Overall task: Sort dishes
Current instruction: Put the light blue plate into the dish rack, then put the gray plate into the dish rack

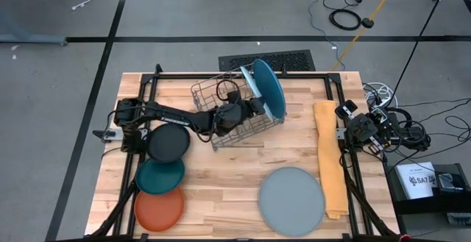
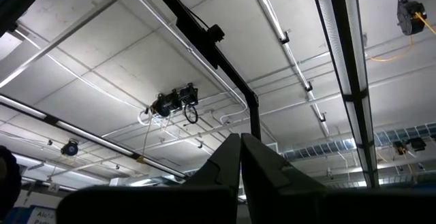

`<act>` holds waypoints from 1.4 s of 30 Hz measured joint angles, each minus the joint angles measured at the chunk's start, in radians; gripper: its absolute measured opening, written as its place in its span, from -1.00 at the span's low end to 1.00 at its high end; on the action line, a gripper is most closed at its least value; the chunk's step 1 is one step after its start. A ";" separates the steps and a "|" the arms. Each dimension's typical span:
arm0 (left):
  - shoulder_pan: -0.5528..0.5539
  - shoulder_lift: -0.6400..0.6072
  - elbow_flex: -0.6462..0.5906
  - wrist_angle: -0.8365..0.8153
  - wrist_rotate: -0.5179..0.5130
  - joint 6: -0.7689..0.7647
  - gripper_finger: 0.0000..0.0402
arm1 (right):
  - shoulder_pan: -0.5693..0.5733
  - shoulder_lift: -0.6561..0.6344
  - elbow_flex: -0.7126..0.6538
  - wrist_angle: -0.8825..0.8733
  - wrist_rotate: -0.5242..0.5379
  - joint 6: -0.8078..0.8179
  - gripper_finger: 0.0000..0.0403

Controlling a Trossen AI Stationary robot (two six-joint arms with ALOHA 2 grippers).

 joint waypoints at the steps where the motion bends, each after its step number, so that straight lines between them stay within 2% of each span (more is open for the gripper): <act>1: 0.005 0.000 0.000 0.019 0.013 0.019 0.05 | 0.000 0.000 0.000 0.000 0.000 0.000 -0.97; 6: 0.028 0.000 0.000 0.144 0.085 0.116 0.23 | 0.000 0.000 0.000 -0.002 0.000 0.000 -0.97; 14: 0.081 0.000 0.003 0.129 0.167 0.152 0.25 | 0.000 0.000 0.000 -0.002 0.000 0.000 -0.97; 20: 0.132 0.000 0.011 0.136 0.313 0.182 0.25 | 0.000 0.000 0.000 -0.002 0.002 0.000 -0.97; 31: 0.181 0.000 0.058 0.122 0.388 0.231 0.25 | 0.000 0.000 0.000 -0.003 0.016 0.000 -0.97; 38: 0.185 -0.001 0.098 -0.057 0.397 0.283 0.25 | 0.000 0.000 0.000 -0.003 0.017 0.001 -0.97; 42: 0.185 -0.001 0.118 -0.103 0.397 0.292 0.25 | 0.000 0.000 0.000 -0.003 0.017 0.002 -0.97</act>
